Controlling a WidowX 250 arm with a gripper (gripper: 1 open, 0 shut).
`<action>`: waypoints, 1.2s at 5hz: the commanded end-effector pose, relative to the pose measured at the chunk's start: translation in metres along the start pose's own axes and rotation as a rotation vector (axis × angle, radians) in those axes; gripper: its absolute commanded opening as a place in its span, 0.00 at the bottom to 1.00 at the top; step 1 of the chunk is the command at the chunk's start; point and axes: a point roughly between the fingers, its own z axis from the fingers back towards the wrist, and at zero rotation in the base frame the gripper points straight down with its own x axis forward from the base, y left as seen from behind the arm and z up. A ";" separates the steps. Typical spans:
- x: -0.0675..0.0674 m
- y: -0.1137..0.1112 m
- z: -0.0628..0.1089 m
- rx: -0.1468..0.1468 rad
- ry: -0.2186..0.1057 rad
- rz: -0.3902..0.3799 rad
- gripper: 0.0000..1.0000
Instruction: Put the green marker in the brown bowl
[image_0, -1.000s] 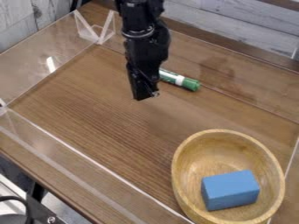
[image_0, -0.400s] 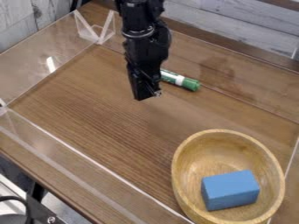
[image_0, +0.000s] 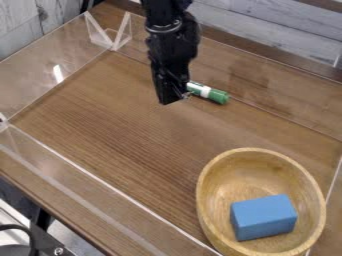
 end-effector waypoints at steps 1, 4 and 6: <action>0.026 0.011 0.012 0.036 -0.047 -0.071 1.00; 0.063 0.018 0.004 0.026 -0.037 -0.159 0.00; 0.078 0.024 -0.007 0.011 -0.030 -0.194 1.00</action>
